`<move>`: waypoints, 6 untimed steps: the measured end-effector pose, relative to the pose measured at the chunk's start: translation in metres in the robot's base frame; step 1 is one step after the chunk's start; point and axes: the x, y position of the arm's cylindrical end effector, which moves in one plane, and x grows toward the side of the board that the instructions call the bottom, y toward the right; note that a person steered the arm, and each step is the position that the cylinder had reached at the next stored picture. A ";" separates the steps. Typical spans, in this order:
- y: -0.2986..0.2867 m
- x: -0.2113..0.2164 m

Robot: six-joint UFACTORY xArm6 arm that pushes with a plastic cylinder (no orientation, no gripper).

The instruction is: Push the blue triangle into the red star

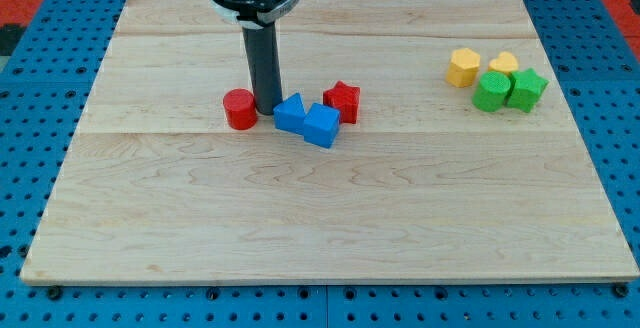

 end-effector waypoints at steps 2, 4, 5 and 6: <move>0.037 0.033; 0.021 0.076; 0.038 0.105; 0.059 0.092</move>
